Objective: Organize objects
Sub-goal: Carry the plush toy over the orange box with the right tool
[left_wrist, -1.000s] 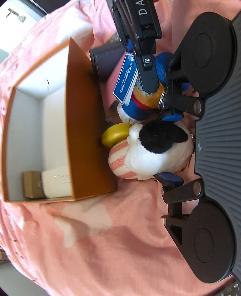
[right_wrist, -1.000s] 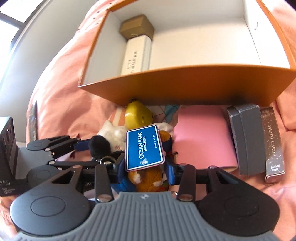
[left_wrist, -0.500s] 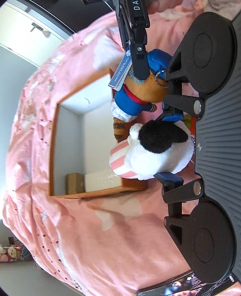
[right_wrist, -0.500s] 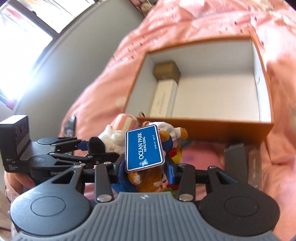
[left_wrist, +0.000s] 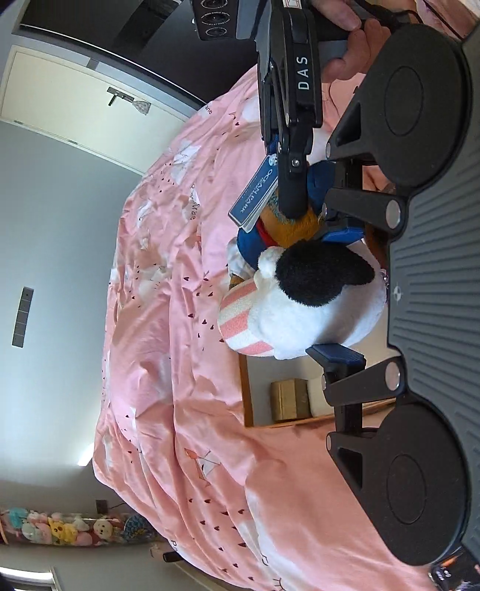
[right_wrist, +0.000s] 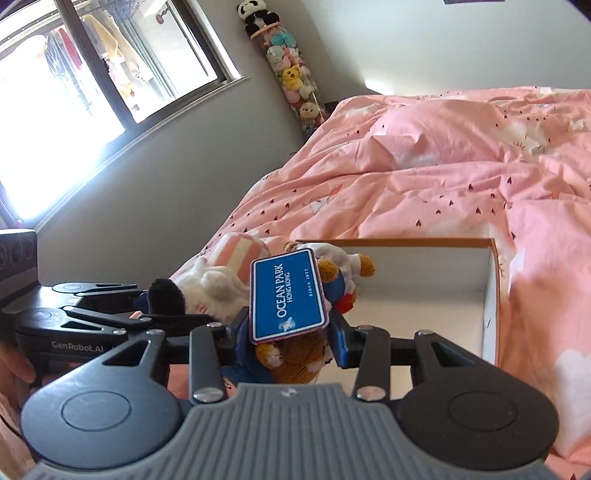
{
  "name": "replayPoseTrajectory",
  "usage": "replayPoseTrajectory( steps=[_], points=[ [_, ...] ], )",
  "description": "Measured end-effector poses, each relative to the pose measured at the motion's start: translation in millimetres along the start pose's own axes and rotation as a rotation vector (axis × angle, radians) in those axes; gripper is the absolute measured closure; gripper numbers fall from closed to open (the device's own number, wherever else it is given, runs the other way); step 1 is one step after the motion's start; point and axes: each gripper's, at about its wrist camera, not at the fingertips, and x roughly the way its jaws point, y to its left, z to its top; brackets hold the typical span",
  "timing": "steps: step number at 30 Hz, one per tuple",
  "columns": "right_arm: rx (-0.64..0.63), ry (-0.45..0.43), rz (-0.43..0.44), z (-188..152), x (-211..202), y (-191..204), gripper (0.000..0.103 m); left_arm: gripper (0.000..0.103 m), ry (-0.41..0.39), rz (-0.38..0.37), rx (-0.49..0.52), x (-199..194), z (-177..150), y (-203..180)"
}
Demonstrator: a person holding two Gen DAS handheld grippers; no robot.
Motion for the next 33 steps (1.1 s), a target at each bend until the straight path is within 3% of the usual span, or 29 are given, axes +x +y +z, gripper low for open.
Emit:
replayPoseTrajectory(
  steps=[5,13,26,33],
  points=[
    [0.010,0.024,-0.041,4,35,-25,0.058,0.043,0.078,0.006,-0.013,52,3,12],
    [0.020,0.191,-0.071,-23,108,-66,0.058,0.043,0.200,0.018,-0.032,113,-22,33],
    [-0.104,0.333,-0.089,-45,157,-74,0.058,0.042,0.328,0.082,0.090,150,-46,25],
    [-0.105,0.414,-0.072,-46,169,-84,0.056,0.040,0.362,0.068,0.102,160,-50,26]
  ],
)
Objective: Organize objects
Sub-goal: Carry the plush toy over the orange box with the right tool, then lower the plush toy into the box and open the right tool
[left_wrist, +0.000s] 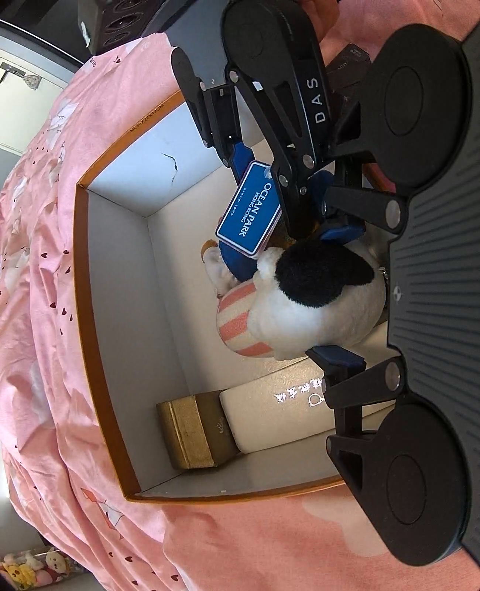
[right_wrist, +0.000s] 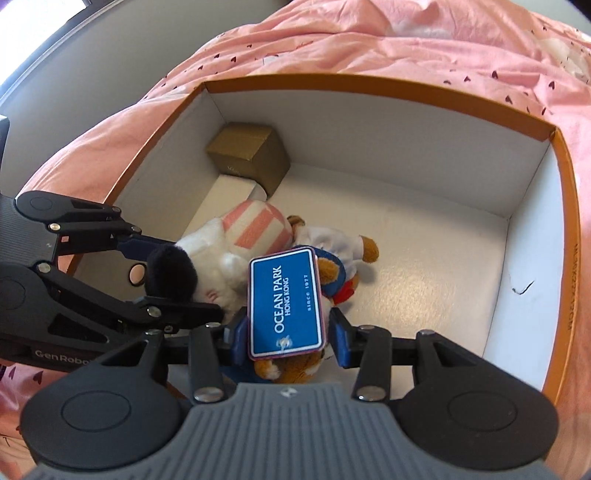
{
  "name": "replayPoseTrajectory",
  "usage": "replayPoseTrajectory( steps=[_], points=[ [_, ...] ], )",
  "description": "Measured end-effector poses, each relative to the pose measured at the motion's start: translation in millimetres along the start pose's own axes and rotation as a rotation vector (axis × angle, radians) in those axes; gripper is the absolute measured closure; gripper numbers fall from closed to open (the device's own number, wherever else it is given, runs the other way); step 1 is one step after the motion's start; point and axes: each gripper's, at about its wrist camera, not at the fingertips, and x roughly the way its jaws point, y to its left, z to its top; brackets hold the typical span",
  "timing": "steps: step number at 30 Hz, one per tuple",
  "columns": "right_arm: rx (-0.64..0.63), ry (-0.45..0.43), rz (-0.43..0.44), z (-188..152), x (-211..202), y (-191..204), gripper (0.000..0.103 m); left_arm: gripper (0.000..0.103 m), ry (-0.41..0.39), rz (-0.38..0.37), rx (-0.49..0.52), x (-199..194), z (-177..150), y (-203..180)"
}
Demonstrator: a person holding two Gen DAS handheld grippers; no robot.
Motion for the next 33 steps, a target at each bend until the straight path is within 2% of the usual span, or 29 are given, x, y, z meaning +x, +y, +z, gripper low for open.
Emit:
replayPoseTrajectory(
  steps=[3,8,14,19,22,24,25,26,29,33],
  points=[
    [0.012,0.034,0.028,1,7,-5,0.055,0.037,0.030,-0.017,-0.010,6,1,3],
    [0.011,0.052,0.036,1,11,-6,0.055,0.034,0.033,-0.036,-0.017,11,1,6],
    [0.011,0.056,0.035,5,7,-8,0.048,0.026,-0.022,-0.034,0.008,5,-3,2],
    [0.015,0.035,0.039,6,-1,-10,0.049,0.025,-0.075,-0.007,0.046,-13,-5,-2],
    [0.019,0.024,0.050,9,-6,-10,0.049,0.034,-0.114,-0.005,0.030,-25,-4,0],
    [0.006,0.024,0.040,10,-6,-9,0.063,0.048,-0.120,0.004,0.018,-27,-2,0],
    [-0.004,0.026,0.029,10,-6,-8,0.064,0.059,-0.116,0.004,0.022,-26,-2,0],
    [-0.011,0.029,0.031,10,-6,-7,0.064,0.066,-0.108,-0.003,0.024,-25,-1,0],
    [-0.098,0.043,0.031,11,-9,4,0.064,0.072,-0.099,-0.030,0.006,-22,-2,2],
    [-0.172,0.075,0.002,15,-5,18,0.064,0.074,-0.082,-0.030,0.006,-17,-3,0]
  ],
)
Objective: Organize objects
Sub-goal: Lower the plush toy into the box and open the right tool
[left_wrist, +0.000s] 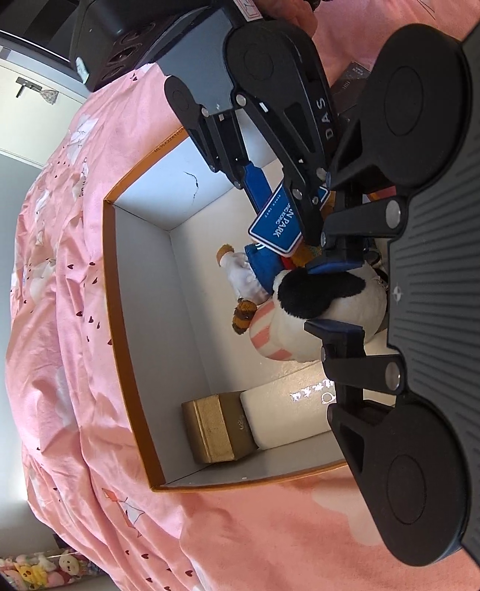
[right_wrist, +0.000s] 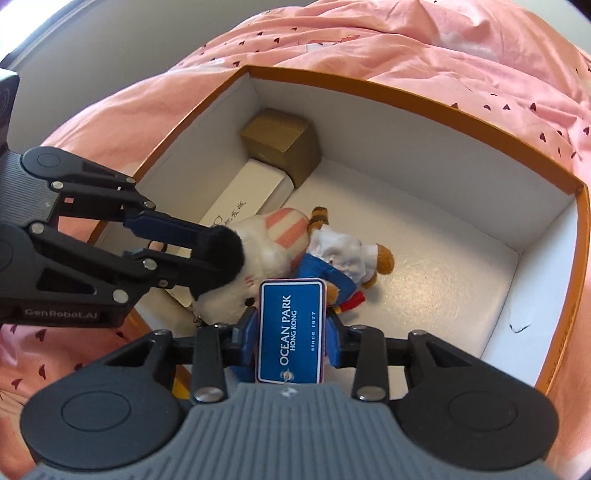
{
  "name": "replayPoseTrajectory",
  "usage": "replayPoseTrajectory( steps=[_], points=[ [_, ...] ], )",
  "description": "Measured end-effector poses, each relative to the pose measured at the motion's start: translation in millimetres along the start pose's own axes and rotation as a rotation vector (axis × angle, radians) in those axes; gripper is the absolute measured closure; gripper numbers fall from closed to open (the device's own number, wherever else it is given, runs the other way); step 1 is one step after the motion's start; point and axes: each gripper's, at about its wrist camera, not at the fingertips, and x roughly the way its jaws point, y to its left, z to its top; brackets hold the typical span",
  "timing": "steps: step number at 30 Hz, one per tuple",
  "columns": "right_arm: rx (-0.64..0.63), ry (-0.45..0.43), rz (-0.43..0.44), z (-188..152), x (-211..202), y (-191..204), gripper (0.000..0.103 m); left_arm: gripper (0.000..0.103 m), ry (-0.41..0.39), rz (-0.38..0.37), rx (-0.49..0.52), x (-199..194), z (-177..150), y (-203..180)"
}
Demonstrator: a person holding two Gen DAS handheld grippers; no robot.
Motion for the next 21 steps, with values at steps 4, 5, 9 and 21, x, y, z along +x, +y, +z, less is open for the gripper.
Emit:
replayPoseTrajectory(
  steps=[4,5,9,21],
  points=[
    [0.023,0.037,-0.020,2,15,-2,0.064,0.074,0.013,0.013,0.000,6,-3,-2],
    [0.030,0.040,-0.023,2,17,-3,0.064,0.074,0.013,0.023,0.011,6,-5,-4],
    [0.013,0.020,-0.038,0,15,0,0.063,0.071,-0.009,0.033,0.021,2,-4,-5],
    [0.056,-0.036,-0.066,-1,-2,-4,0.047,0.048,-0.091,0.006,-0.046,-21,-5,3]
  ],
)
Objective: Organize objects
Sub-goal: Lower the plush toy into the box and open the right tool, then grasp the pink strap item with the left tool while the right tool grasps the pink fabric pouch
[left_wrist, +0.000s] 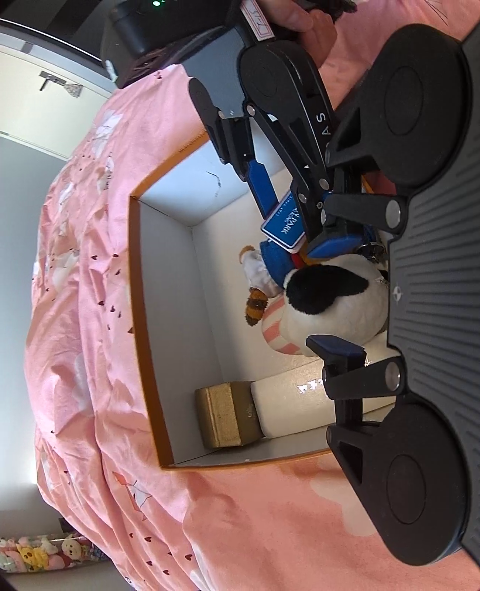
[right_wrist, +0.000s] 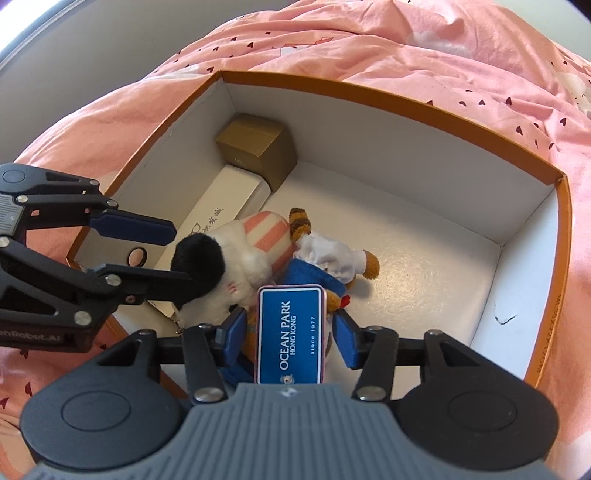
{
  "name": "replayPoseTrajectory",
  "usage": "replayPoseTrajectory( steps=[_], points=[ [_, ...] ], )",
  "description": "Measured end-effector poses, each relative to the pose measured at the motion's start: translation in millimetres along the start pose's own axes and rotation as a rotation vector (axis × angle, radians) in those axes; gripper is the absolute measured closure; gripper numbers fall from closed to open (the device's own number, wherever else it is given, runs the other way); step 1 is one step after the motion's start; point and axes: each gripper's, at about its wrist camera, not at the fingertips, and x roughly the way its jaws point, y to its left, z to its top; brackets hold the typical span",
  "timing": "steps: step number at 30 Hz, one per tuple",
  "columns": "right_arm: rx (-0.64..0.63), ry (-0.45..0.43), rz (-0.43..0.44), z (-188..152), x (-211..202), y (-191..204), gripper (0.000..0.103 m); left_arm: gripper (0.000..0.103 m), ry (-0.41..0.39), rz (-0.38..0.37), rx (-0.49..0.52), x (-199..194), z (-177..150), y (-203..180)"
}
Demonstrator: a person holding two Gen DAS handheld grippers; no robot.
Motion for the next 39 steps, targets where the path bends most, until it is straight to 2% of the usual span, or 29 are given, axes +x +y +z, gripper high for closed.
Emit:
replayPoseTrajectory(
  steps=[8,13,16,20,24,27,31,36,39],
  points=[
    [0.075,-0.129,-0.032,-8,-46,2,0.047,0.048,-0.062,-0.048,-0.067,-36,3,-13],
    [0.118,-0.203,-0.034,-24,-75,6,0.047,0.048,-0.059,-0.098,-0.126,-49,-4,-21],
    [0.163,-0.232,-0.046,-34,-87,4,0.051,0.048,-0.023,-0.138,-0.160,-50,-11,-24],
    [0.223,-0.253,-0.032,-52,-100,6,0.051,0.048,0.030,-0.155,-0.203,-48,-27,-32],
    [0.270,-0.273,-0.051,-75,-112,14,0.051,0.048,0.101,-0.191,-0.300,-36,-45,-30],
    [0.278,-0.265,-0.092,-89,-114,20,0.051,0.044,0.166,-0.182,-0.413,-19,-59,-21],
    [0.261,-0.204,-0.147,-105,-106,29,0.051,0.038,0.250,-0.204,-0.560,6,-76,-8],
    [0.241,-0.139,-0.207,-120,-92,33,0.051,0.032,0.266,-0.245,-0.668,26,-92,-3],
    [0.254,-0.111,-0.204,-125,-85,30,0.051,0.031,0.293,-0.270,-0.730,39,-98,0]
  ],
)
